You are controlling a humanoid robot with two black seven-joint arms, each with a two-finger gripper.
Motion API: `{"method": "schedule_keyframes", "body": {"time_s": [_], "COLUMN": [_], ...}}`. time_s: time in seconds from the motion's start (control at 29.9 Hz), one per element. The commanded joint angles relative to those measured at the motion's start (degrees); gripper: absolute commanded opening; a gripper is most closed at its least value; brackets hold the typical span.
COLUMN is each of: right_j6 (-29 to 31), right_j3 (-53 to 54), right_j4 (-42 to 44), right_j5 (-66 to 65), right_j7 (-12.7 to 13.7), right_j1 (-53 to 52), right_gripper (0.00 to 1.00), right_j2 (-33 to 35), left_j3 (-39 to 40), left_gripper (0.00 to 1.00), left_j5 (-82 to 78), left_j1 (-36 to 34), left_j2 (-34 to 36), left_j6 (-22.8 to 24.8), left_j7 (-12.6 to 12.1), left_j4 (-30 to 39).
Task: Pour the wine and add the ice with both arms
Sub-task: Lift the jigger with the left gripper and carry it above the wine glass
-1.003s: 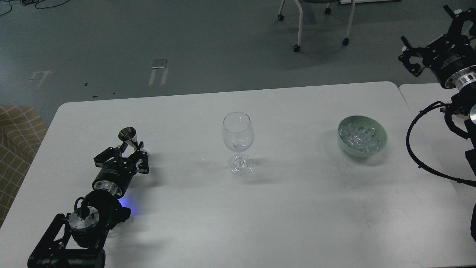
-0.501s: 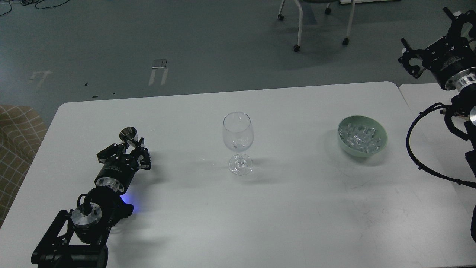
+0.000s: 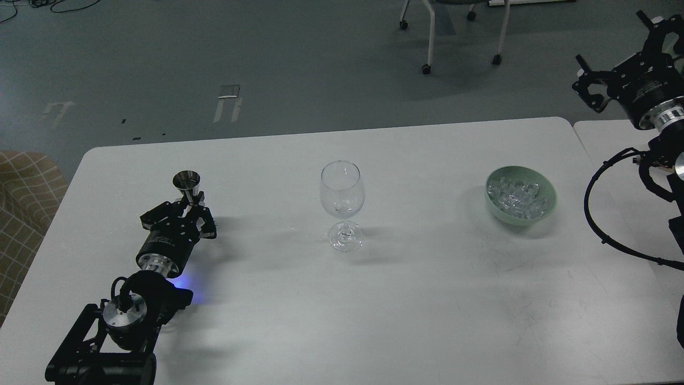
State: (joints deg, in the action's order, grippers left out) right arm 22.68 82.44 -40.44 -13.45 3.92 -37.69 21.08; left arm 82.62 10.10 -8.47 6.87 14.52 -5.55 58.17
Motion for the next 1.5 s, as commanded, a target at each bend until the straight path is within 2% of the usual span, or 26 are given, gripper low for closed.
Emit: {"method": "schedule_keyframes", "body": {"time_s": [0.0, 0.17, 0.3, 0.43, 0.6, 0.7, 0.84, 1.04, 1.34, 1.47], "right_j6": [0.00, 0.00, 0.00, 0.09, 0.18, 0.18, 0.18, 0.18, 0.35, 0.44], "right_j3": [0.00, 0.00, 0.00, 0.00, 0.00, -0.17, 0.00, 0.00, 0.00, 0.09], "right_j4": [0.01, 0.01, 0.01, -0.08, 0.09, 0.09, -0.17, -0.17, 0.09, 0.18], "right_j5": [0.00, 0.00, 0.00, 0.00, 0.00, 0.00, 0.00, 0.00, 0.00, 0.09], "right_j7": [0.03, -0.05, -0.05, -0.05, -0.05, -0.05, -0.05, 0.03, -0.05, -0.05], "right_j1": [0.08, 0.08, 0.08, 0.17, 0.43, 0.60, 1.75, 1.40, 2.36, 3.77], "right_gripper": [1.00, 1.00, 1.00, 1.00, 1.00, 1.00, 1.00, 1.00, 1.00, 1.00], "right_j2": [0.10, 0.01, -0.25, -0.52, -0.52, -0.52, -0.61, -0.26, 1.32, 2.20], "left_j3": [0.00, -0.09, -1.32, -6.67, -9.67, -10.37, -15.11, -19.77, -25.23, -25.23], "left_gripper": [0.00, 0.00, 0.00, 0.00, 0.00, 0.00, 0.00, 0.00, 0.00, 0.00], "left_j5": [0.10, 0.10, 0.01, 0.01, 0.19, 0.28, 0.45, 1.15, 6.43, 6.16], "left_j1": [0.30, 0.47, 0.21, -1.01, -3.66, -4.80, -9.10, -9.99, -9.90, -10.16], "left_j2": [1.21, 2.97, 4.38, 11.04, 15.10, 16.33, 16.77, 16.51, 15.28, 11.51], "left_j6": [-1.68, -6.16, -6.26, -6.08, -6.61, -6.96, -6.96, -8.01, -8.72, -10.56], "left_j7": [-0.69, -2.80, -3.86, -3.95, -4.03, -5.00, -7.11, -7.90, -7.81, -7.99], "left_j4": [5.80, 12.74, 13.99, 16.53, 19.44, 19.88, 20.49, 22.60, 24.62, 24.62]}}
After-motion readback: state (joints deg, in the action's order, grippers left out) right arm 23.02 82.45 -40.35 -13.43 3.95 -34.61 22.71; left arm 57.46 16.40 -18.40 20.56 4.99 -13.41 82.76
